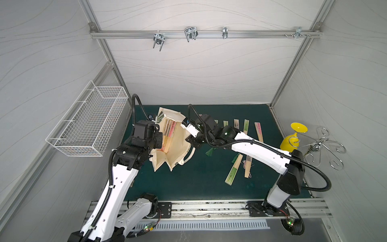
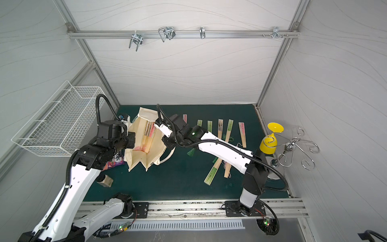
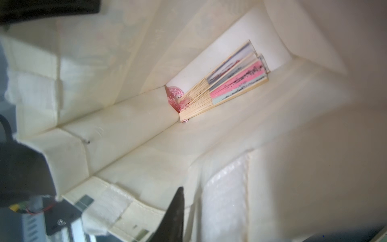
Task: Take out the folding fans from the tote bags
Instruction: Adjust the canvas bag at the center of the board.
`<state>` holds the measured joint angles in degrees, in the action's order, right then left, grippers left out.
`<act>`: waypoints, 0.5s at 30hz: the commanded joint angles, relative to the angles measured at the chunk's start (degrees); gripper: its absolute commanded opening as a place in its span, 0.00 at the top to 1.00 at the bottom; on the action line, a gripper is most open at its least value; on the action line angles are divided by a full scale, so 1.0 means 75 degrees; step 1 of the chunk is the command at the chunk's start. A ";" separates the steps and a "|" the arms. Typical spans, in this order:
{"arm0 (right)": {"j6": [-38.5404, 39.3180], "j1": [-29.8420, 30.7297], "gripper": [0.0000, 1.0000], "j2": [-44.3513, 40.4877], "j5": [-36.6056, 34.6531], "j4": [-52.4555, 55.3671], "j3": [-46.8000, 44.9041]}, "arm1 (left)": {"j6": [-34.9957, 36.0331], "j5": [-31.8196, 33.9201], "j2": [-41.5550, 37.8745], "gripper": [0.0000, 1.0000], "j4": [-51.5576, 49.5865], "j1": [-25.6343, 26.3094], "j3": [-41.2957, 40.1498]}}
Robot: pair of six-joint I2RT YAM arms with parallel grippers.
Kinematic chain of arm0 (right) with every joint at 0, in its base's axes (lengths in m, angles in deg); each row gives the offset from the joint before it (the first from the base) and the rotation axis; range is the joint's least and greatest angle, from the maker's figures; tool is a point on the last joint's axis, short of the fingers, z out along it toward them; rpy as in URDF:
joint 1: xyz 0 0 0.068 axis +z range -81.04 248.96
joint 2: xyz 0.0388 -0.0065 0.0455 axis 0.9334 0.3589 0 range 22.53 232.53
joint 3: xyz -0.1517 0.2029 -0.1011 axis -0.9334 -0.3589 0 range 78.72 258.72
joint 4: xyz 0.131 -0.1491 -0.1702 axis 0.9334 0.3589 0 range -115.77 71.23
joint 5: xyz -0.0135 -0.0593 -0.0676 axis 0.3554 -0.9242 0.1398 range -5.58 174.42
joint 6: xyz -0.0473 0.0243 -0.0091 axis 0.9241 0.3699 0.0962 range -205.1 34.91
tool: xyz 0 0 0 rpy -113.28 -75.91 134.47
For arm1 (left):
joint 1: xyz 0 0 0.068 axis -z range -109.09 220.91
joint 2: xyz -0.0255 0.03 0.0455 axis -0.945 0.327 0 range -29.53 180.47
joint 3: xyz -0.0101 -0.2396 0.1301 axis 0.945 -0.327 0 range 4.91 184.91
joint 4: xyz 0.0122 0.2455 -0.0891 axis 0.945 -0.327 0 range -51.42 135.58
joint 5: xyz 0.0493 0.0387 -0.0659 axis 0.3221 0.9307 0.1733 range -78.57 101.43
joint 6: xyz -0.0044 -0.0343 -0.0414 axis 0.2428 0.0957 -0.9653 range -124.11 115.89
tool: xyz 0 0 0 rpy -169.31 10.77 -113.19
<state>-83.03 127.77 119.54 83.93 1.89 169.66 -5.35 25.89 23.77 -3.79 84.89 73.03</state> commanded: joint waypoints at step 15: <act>-0.1621 0.0897 0.51 -0.2743 -0.0999 -0.1854 -0.2556 | -0.0755 0.0070 0.0203 1.00 0.0587 0.0023 0.0351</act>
<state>-96.21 131.88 100.48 78.42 -6.61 151.37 -9.35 25.82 25.06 -3.35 84.91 73.88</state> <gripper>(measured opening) 0.493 0.048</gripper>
